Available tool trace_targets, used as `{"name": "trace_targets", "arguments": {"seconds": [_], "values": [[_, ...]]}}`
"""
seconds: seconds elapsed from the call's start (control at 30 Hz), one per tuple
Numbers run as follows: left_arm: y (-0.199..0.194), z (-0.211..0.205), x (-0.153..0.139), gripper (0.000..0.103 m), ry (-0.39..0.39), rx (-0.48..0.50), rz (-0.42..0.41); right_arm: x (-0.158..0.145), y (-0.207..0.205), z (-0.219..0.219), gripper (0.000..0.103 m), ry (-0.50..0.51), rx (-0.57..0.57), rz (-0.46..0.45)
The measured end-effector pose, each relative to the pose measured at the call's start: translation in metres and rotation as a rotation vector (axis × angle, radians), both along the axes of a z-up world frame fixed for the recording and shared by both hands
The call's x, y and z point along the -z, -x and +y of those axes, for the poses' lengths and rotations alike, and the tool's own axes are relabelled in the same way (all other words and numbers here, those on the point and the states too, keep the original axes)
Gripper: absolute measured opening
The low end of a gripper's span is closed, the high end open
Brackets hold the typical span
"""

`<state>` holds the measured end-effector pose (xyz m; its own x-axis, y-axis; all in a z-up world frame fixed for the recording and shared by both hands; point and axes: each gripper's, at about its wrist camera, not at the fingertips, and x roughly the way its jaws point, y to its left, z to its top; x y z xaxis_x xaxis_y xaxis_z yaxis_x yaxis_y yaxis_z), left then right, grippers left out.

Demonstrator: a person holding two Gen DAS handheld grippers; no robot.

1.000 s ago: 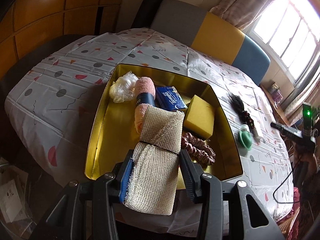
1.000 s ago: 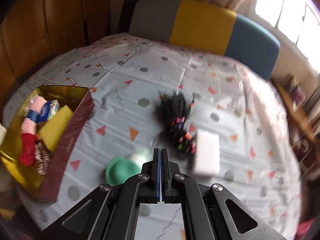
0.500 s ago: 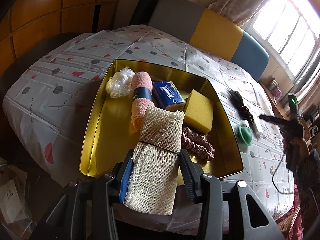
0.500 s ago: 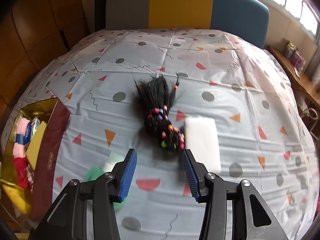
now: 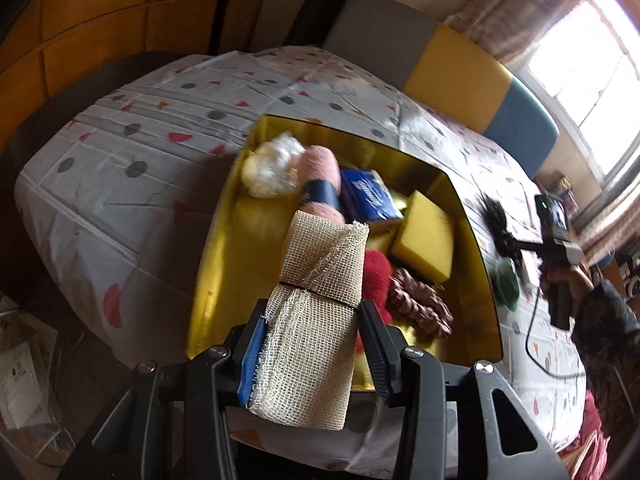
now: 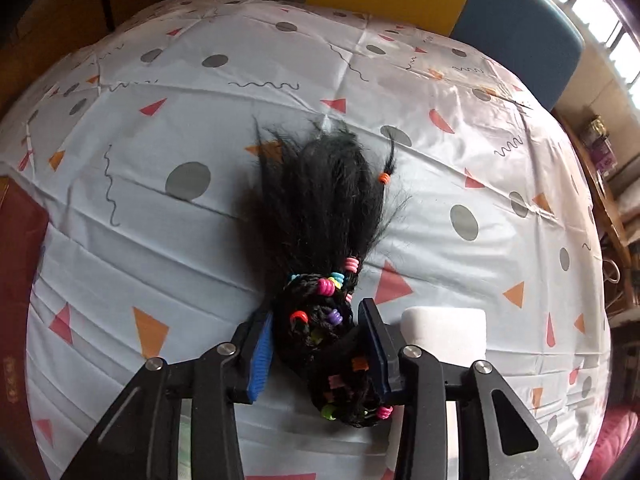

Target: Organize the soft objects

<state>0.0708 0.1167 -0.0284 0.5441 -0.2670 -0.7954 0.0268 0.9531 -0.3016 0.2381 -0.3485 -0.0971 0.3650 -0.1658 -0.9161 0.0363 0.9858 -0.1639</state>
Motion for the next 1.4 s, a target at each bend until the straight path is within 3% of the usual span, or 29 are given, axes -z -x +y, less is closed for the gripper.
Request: {"name": "trace_targets", "arguments": {"seconds": [0.1, 0.27, 0.57, 0.87, 0.93, 1.03, 1.23, 1.4], "values": [[-0.003, 0.011, -0.001, 0.044, 0.001, -0.036, 0.0, -0.007, 0.009, 0.004, 0.036, 0.069, -0.016, 0.013], [-0.013, 0.014, -0.001, 0.044, -0.012, -0.045, 0.007, -0.054, 0.051, 0.006, 0.036, 0.079, -0.041, -0.128], [-0.048, -0.005, 0.002, 0.045, -0.129, -0.004, -0.023, -0.099, 0.153, 0.024, 0.036, -0.035, -0.06, -0.271], [-0.077, -0.016, 0.023, 0.048, -0.263, -0.002, 0.02, -0.065, 0.223, 0.053, 0.036, -0.15, -0.082, -0.261], [-0.076, -0.017, 0.025, 0.058, -0.283, -0.004, 0.019, -0.057, 0.229, 0.054, 0.036, -0.171, -0.074, -0.263], [-0.067, -0.016, 0.021, 0.06, -0.284, -0.019, -0.004, -0.042, 0.233, 0.047, 0.036, -0.228, -0.037, -0.255], [-0.037, -0.017, 0.005, 0.06, -0.315, -0.081, -0.055, -0.031, 0.228, 0.038, 0.036, -0.218, -0.003, -0.234], [-0.01, -0.026, -0.003, 0.06, -0.297, -0.114, -0.074, -0.03, 0.227, 0.041, 0.036, -0.182, -0.009, -0.227]]}}
